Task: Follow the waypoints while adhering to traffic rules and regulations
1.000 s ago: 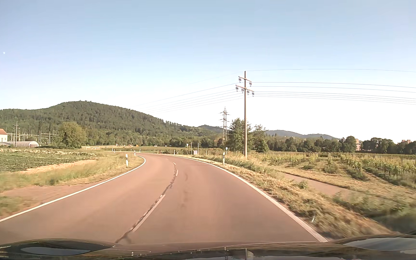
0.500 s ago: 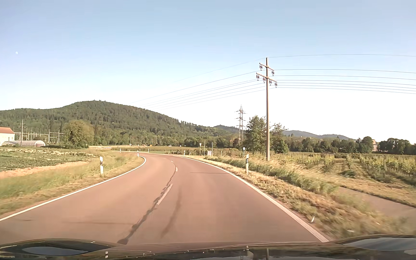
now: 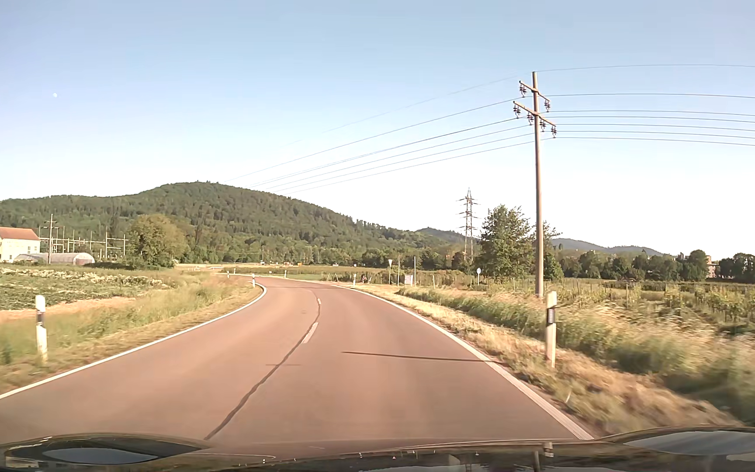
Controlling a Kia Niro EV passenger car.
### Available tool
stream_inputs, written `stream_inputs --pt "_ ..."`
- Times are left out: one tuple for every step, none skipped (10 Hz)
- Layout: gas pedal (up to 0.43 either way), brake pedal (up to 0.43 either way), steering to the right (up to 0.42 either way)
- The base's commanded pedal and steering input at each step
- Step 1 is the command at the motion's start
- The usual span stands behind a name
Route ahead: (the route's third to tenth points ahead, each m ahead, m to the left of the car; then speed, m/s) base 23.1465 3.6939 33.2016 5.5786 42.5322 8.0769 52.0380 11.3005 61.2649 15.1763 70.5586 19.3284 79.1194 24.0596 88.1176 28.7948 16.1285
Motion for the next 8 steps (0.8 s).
stream_inputs --pt "0.138 0.000 -0.037" --pt "0.138 0.000 -0.037" --pt "0.138 0.000 -0.037" --pt "0.138 0.000 -0.037" --pt "0.138 0.000 -0.037" --pt "0.138 0.000 -0.037" --pt "0.138 0.000 -0.037" --pt "0.138 0.000 -0.037"
